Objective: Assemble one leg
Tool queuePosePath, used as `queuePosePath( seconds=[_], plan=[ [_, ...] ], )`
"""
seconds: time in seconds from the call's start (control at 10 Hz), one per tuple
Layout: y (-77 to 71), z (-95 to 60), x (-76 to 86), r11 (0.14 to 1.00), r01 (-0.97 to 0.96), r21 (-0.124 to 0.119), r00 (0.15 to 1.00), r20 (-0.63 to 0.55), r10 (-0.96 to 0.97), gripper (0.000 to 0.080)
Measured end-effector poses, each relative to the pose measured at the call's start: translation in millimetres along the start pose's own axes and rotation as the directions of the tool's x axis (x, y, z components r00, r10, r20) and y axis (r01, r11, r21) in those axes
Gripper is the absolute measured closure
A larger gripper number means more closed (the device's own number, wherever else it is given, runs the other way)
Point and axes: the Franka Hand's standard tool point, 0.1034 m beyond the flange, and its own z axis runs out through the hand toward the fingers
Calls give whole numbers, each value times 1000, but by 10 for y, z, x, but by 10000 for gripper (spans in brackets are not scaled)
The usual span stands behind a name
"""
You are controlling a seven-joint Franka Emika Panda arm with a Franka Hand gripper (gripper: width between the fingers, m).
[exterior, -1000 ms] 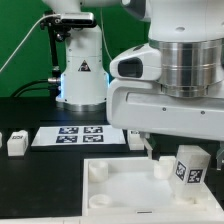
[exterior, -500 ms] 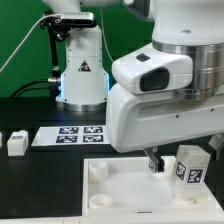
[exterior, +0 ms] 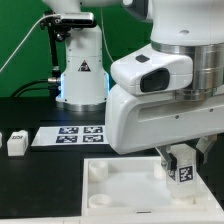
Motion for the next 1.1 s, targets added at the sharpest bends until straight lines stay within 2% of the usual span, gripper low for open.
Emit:
queuePosePath(
  seconds=[0.4, 0.6, 0.7, 0.9, 1.1],
  plan=[
    [-1, 0, 0, 998, -55, 0, 998, 0, 55, 508],
    [-9, 3, 3, 957, -289, 6, 957, -2, 289, 508],
    [-7, 10, 9, 920, -392, 9, 920, -11, 392, 508],
    [-7, 10, 18, 765, -644, 17, 765, -14, 644, 507],
    [-5, 13, 23, 594, -804, 22, 594, -14, 804, 507]
  ],
)
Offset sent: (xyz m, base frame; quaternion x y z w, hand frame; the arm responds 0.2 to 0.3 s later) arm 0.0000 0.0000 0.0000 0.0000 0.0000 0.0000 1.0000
